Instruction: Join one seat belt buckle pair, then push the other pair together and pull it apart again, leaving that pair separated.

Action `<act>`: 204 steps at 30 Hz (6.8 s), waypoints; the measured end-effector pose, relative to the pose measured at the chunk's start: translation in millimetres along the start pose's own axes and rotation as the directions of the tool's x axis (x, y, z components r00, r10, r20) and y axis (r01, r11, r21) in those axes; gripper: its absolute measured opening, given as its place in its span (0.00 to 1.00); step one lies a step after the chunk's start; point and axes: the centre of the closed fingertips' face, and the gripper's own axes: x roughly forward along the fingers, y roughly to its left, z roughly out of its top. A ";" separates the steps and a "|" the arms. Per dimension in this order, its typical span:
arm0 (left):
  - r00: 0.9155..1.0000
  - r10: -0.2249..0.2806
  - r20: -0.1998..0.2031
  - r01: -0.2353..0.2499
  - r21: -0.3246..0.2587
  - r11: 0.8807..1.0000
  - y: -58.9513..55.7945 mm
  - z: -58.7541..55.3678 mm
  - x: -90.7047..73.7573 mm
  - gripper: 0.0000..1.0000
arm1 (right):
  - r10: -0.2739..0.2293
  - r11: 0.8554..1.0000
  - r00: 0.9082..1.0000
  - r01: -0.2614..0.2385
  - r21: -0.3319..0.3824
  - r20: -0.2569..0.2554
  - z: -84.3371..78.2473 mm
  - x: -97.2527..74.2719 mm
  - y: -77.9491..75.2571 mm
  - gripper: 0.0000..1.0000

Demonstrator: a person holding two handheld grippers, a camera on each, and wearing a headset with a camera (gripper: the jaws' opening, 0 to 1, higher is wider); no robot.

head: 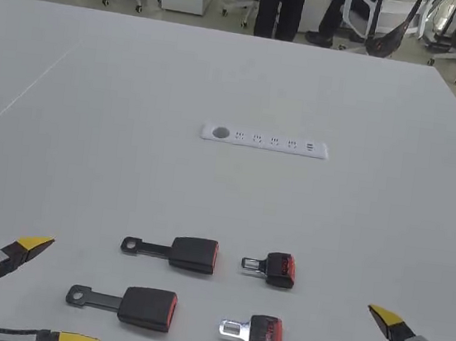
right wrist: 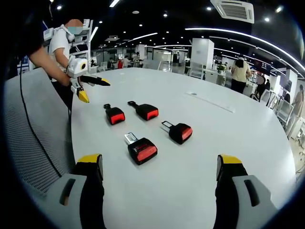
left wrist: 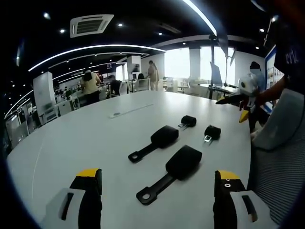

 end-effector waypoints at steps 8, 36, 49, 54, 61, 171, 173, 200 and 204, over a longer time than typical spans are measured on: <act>1.000 -0.004 -0.007 0.004 0.000 1.000 -1.4 -1.0 0.7 1.00 | -0.003 1.000 1.000 0.003 0.000 -0.003 -3.1 -0.1 -3.4 0.99; 0.998 -0.044 -0.035 0.045 0.017 0.999 -9.8 1.4 4.7 0.99 | 0.027 0.999 0.999 -0.028 -0.035 -0.025 -1.6 1.6 -10.9 0.99; 0.990 -0.118 -0.076 0.122 0.062 0.991 -22.3 10.2 16.4 0.96 | 0.092 0.994 0.994 -0.095 -0.057 -0.052 0.3 9.5 -9.2 0.98; 0.985 -0.145 -0.097 0.154 0.082 0.985 -19.4 11.3 23.5 0.94 | 0.114 0.990 0.991 -0.119 -0.079 -0.071 -1.4 13.0 -7.4 0.95; 0.971 -0.202 -0.130 0.217 0.112 0.970 -24.5 17.5 38.3 0.88 | 0.143 0.982 0.986 -0.152 -0.108 -0.089 -2.5 18.7 -4.1 0.86; 0.719 -0.344 -0.603 0.579 0.247 0.777 -51.4 -34.3 80.4 0.33 | 0.397 0.822 0.869 -0.480 -0.306 -0.295 -10.9 89.2 51.9 0.31; 0.719 -0.344 -0.604 0.579 0.247 0.777 -49.8 -35.1 80.7 0.33 | 0.399 0.822 0.870 -0.480 -0.306 -0.291 -9.8 90.6 52.8 0.31; 0.720 -0.344 -0.602 0.577 0.245 0.779 -48.4 -35.9 81.7 0.33 | 0.409 0.817 0.871 -0.483 -0.315 -0.272 -1.7 109.0 65.0 0.31; 0.722 -0.345 -0.600 0.577 0.246 0.779 -47.9 -36.3 81.7 0.33 | 0.412 0.816 0.870 -0.484 -0.317 -0.270 -1.1 112.8 68.3 0.31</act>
